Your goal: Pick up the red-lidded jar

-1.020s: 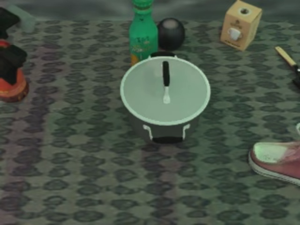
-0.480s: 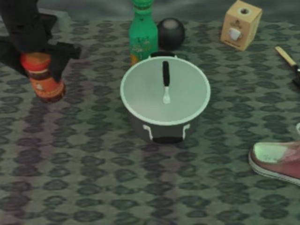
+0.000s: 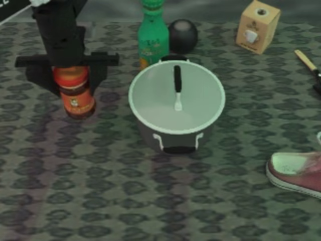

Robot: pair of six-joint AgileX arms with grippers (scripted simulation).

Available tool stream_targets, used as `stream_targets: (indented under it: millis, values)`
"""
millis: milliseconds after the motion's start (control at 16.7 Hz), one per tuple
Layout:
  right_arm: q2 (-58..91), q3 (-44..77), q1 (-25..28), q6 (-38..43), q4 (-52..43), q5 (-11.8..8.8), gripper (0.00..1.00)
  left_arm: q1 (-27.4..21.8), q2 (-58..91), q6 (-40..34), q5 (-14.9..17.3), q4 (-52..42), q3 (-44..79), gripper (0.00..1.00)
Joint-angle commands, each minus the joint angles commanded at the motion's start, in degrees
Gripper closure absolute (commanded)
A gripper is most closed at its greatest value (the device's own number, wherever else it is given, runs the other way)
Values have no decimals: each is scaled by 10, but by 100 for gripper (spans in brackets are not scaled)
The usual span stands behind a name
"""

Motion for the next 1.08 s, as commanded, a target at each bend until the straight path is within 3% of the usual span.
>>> stream_targets:
  millis: [300, 720, 960, 1080]
  values:
    - [0, 0, 0, 0, 0, 0, 0, 3, -3, 2, 0, 1, -1, 100]
    - [0, 0, 0, 0, 0, 0, 0, 1, 17, 2, 0, 98, -79, 100]
    - [0, 0, 0, 0, 0, 0, 0, 1, 19, 1, 0, 102, -83, 100]
    - [0, 0, 0, 0, 0, 0, 0, 1, 19, 1, 0, 102, -83, 85]
